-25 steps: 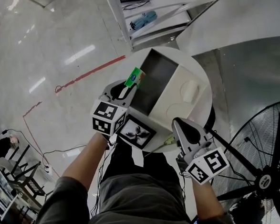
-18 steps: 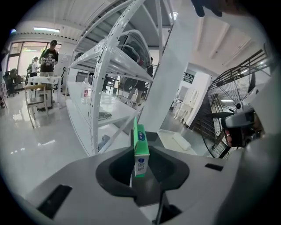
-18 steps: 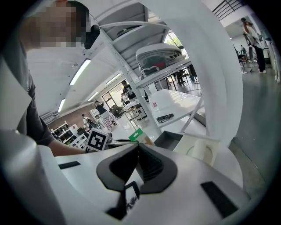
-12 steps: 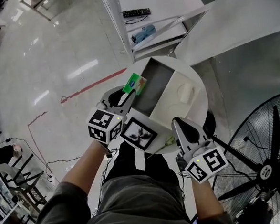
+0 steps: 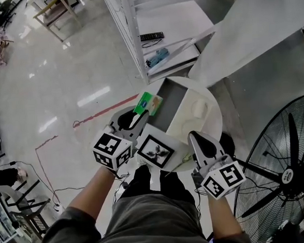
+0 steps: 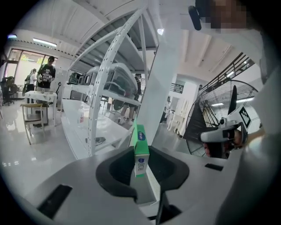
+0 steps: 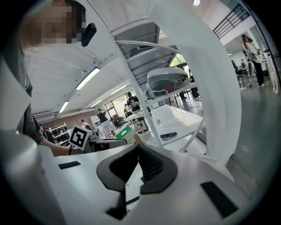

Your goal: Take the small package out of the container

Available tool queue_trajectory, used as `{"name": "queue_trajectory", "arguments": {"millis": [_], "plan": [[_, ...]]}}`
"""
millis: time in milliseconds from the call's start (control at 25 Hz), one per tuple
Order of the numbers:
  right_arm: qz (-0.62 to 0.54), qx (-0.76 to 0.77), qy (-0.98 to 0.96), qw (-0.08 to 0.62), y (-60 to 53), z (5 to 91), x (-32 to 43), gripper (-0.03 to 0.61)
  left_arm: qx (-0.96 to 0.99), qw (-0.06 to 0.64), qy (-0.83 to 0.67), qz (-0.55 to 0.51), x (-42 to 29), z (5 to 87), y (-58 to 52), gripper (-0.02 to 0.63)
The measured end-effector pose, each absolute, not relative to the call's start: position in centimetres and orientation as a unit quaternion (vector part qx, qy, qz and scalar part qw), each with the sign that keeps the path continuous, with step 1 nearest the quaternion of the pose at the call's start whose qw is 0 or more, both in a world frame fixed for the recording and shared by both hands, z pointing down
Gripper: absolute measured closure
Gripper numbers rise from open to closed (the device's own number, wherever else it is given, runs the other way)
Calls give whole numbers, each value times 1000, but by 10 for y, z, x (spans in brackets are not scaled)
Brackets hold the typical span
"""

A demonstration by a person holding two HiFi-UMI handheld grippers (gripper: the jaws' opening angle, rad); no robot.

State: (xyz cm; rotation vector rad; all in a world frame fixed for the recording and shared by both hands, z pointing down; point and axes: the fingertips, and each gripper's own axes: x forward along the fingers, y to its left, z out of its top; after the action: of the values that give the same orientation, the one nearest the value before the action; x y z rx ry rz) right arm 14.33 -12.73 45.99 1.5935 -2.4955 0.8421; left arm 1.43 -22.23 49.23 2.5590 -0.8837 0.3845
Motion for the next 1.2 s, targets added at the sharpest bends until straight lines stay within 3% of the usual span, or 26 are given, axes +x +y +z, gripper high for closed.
{"name": "queue_trajectory", "arguments": {"millis": [520, 1200], "plan": [[213, 528, -822, 5, -112, 394, 119, 557, 938, 149, -303, 81, -14, 388, -183, 509], [171, 542, -822, -6, -98, 350, 105, 557, 952, 114, -280, 45, -35, 325, -154, 509]]}}
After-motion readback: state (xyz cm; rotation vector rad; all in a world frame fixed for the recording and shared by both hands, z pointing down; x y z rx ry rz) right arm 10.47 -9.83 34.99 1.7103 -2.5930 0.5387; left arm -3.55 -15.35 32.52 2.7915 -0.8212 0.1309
